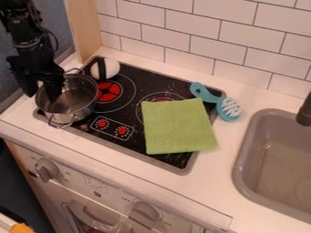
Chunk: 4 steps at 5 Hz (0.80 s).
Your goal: Move the silver pot on the green towel to the bottom corner of the left burner
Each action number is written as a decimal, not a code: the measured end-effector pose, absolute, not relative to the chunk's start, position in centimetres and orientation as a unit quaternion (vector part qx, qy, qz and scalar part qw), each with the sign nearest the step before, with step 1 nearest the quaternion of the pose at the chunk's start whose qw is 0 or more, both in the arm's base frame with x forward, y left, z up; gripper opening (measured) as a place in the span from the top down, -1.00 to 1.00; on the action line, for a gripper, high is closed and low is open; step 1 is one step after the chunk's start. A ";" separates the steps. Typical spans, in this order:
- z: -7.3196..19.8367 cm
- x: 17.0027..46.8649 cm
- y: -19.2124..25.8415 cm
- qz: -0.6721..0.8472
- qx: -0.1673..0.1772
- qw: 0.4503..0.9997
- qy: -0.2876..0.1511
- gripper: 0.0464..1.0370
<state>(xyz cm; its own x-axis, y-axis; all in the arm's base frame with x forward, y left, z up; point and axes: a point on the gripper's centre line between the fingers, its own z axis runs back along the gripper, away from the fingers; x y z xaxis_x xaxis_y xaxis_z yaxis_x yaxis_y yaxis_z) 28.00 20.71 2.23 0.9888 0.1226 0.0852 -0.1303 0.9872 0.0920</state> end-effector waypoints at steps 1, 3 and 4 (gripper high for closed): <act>2.7 28.2 20.4 0.059 0.042 0.996 -0.047 -0.95; 8.6 29.5 19.3 0.018 0.065 0.993 -0.099 -0.93; 13.1 30.2 18.0 -0.007 0.080 0.986 -0.147 -0.93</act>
